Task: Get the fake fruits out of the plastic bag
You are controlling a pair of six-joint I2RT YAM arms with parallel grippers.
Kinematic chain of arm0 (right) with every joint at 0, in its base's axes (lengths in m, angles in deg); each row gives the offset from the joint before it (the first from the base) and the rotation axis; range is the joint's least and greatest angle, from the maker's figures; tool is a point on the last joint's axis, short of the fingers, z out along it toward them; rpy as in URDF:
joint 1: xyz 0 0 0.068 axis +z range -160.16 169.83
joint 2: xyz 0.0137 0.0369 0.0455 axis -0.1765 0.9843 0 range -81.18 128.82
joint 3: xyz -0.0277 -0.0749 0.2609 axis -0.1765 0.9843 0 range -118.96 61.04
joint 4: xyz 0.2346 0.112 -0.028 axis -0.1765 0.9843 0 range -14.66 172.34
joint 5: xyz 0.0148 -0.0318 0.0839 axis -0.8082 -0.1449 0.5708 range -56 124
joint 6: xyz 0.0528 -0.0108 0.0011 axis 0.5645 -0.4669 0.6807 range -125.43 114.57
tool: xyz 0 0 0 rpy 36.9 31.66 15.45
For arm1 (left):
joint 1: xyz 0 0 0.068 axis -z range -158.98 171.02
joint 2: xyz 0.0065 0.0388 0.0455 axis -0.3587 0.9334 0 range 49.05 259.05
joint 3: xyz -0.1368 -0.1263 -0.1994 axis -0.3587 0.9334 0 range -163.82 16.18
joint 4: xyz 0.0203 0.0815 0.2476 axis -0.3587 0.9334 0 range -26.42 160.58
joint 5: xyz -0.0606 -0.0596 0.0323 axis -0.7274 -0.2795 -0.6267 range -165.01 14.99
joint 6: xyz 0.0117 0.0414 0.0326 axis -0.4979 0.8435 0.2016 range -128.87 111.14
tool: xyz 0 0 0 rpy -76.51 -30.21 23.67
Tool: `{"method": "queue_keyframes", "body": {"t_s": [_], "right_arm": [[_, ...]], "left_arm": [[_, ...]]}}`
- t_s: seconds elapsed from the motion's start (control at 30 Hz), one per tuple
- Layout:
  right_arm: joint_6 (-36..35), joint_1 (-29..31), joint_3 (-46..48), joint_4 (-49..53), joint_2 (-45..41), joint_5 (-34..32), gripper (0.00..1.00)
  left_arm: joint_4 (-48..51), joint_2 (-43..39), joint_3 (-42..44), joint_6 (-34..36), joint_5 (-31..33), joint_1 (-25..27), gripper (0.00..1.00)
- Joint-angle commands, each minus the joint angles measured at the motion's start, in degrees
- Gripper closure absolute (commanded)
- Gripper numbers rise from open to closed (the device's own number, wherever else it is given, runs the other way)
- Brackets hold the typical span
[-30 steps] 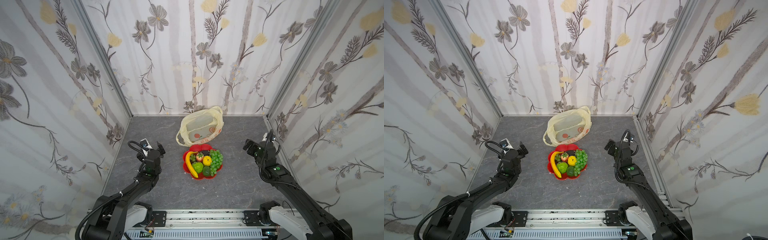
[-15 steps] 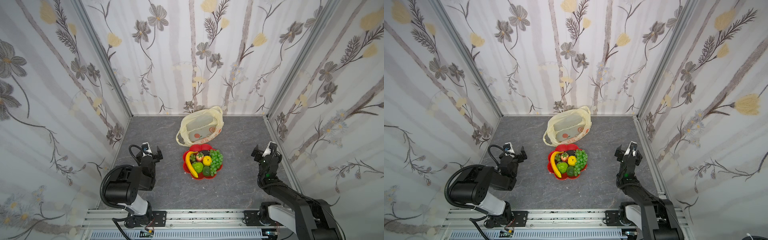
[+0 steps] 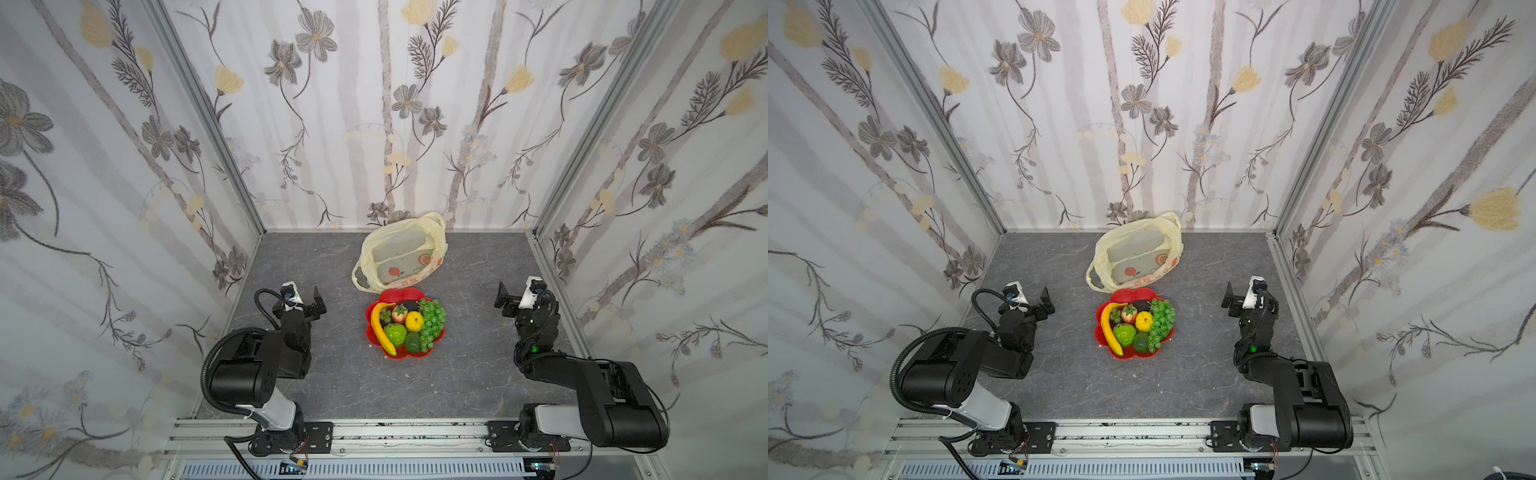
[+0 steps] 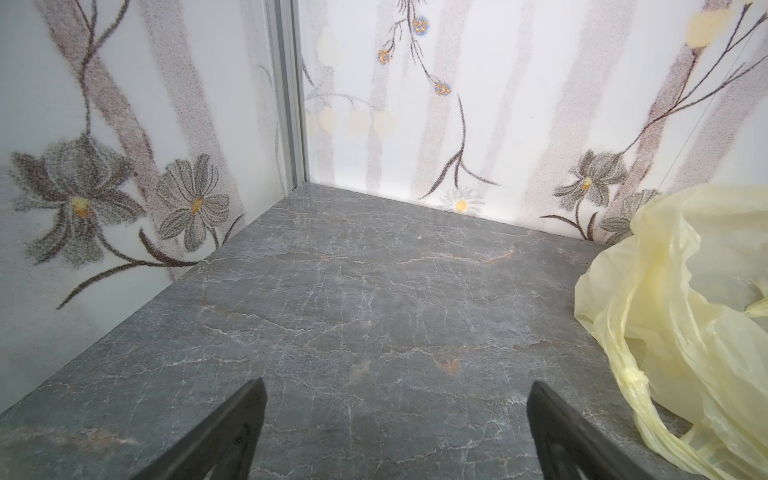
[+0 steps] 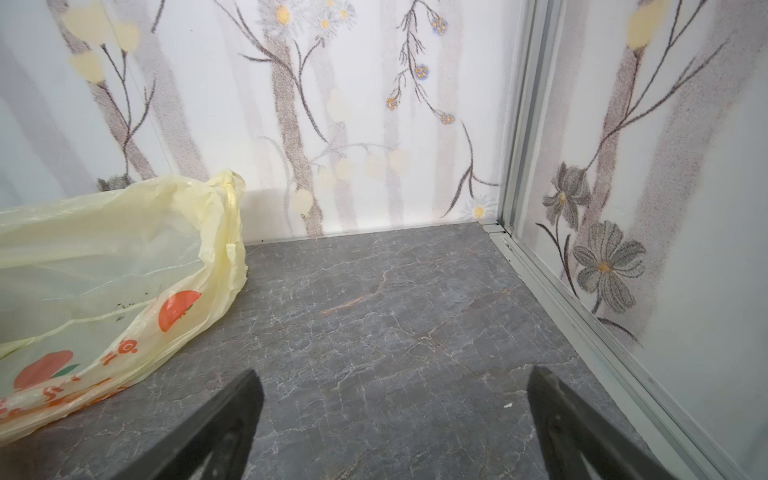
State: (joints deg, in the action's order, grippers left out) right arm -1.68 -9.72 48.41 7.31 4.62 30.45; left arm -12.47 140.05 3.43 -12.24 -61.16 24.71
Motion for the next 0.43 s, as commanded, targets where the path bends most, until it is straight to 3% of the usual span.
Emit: {"method": "queue_keyframes", "body": {"t_s": [0.0, 0.4], "right_arm": [[-1.55, 0.26, 0.32, -4.77, 0.16, -0.7, 0.0], [-2.19, 0.97, 0.9, -5.8, -0.03, -1.51, 0.0]], "left_arm": [[-2.3, 0.04, -0.27, -0.35, 0.99, -0.08, 0.0], [-2.32, -0.03, -0.21, -0.68, 1.61, -0.06, 0.0]]}}
